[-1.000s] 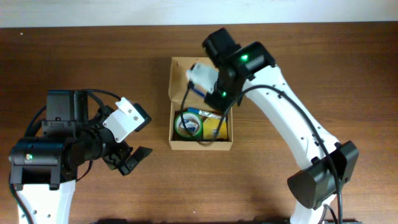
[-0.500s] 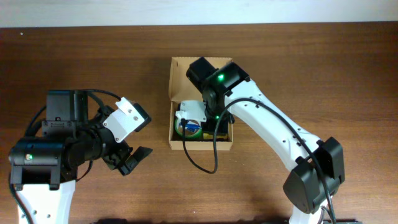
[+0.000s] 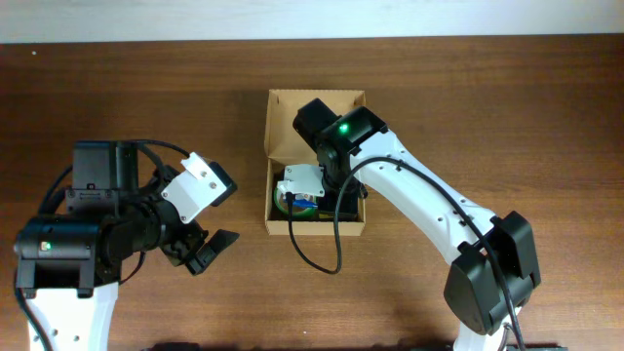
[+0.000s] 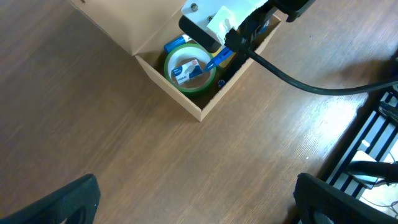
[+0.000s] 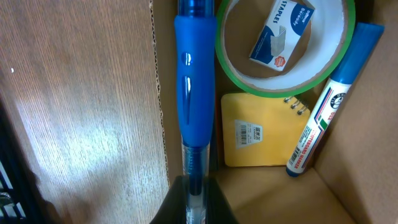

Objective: Pack container
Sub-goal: 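Lower the blue pen into the box and open the right gripper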

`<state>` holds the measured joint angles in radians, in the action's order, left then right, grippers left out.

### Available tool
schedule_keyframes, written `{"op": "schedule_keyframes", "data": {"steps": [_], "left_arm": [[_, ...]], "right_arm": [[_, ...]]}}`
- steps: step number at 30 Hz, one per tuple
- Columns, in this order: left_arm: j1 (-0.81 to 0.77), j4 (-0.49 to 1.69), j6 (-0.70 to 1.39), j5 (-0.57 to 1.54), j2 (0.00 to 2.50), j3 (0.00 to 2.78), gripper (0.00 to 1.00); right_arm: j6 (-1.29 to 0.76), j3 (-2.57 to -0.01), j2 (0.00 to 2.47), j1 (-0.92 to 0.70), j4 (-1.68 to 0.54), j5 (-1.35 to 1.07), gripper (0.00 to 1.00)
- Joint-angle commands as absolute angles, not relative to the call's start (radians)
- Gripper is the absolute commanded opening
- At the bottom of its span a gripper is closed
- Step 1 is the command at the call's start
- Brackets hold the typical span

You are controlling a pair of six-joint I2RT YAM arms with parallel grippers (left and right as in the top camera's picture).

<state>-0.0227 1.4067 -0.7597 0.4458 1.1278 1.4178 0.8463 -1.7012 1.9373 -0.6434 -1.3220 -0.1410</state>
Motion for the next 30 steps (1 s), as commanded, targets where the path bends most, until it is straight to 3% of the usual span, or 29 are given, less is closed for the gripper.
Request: {"op": "schedule_keyframes", "data": {"steps": [1, 30], "left_arm": [[-0.017, 1.407, -0.773, 0.464, 1.127, 1.436, 1.0], [-0.017, 1.407, -0.773, 0.464, 1.127, 1.436, 1.0]], "right_arm": [[0.857, -1.694, 1.947, -0.65, -1.319, -0.15, 0.04], [0.857, -1.693, 1.988, -0.649, -1.246, -0.151, 0.05]]}}
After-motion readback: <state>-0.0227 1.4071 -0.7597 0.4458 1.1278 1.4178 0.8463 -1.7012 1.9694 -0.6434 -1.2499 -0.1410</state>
